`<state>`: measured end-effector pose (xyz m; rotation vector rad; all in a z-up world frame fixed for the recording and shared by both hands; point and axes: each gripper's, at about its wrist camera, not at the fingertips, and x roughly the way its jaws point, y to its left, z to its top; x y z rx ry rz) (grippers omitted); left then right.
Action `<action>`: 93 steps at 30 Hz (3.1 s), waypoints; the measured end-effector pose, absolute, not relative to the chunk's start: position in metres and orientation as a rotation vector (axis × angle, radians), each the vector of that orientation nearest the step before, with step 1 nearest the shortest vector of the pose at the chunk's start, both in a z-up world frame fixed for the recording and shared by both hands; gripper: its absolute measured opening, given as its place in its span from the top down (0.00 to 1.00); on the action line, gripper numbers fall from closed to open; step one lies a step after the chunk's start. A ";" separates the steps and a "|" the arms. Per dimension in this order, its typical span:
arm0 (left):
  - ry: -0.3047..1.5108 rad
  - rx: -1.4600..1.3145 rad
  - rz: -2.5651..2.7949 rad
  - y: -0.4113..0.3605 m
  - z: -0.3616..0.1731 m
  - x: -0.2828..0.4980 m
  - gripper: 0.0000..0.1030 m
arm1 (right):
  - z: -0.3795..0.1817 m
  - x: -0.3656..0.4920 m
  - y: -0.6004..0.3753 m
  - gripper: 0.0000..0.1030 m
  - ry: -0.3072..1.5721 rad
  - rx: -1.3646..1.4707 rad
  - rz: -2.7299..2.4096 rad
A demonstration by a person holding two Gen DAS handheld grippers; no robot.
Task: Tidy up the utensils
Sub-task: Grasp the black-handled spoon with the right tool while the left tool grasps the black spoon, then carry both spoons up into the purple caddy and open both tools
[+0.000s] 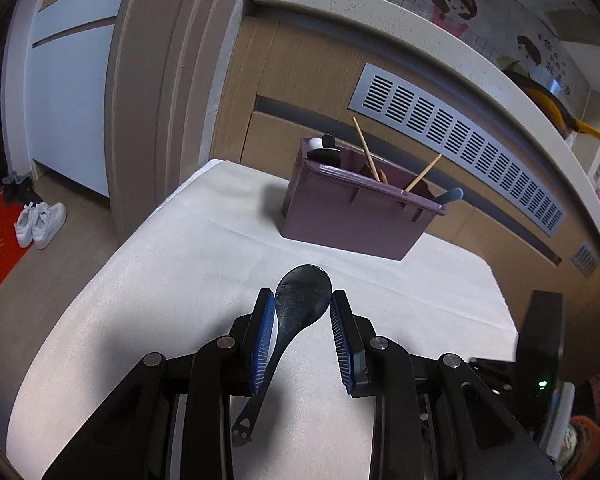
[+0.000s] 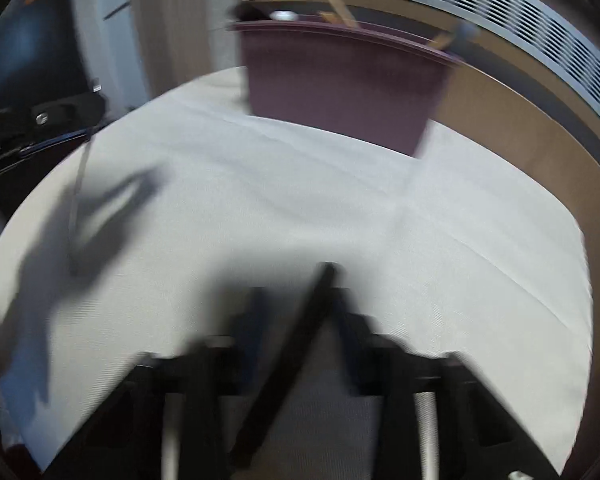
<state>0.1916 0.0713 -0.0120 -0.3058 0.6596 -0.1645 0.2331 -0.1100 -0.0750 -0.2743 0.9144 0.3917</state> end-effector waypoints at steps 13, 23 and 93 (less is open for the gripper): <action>0.617 -0.273 -0.179 0.057 0.016 0.177 0.71 | -0.010 0.227 -0.135 0.96 0.751 -0.178 0.456; 0.617 -0.244 -0.160 0.053 0.026 0.169 0.71 | -0.012 0.220 -0.154 0.94 0.802 -0.142 0.504; 0.508 -0.432 -0.429 0.053 0.078 0.381 0.71 | 0.086 0.388 -0.144 0.89 0.144 0.126 0.275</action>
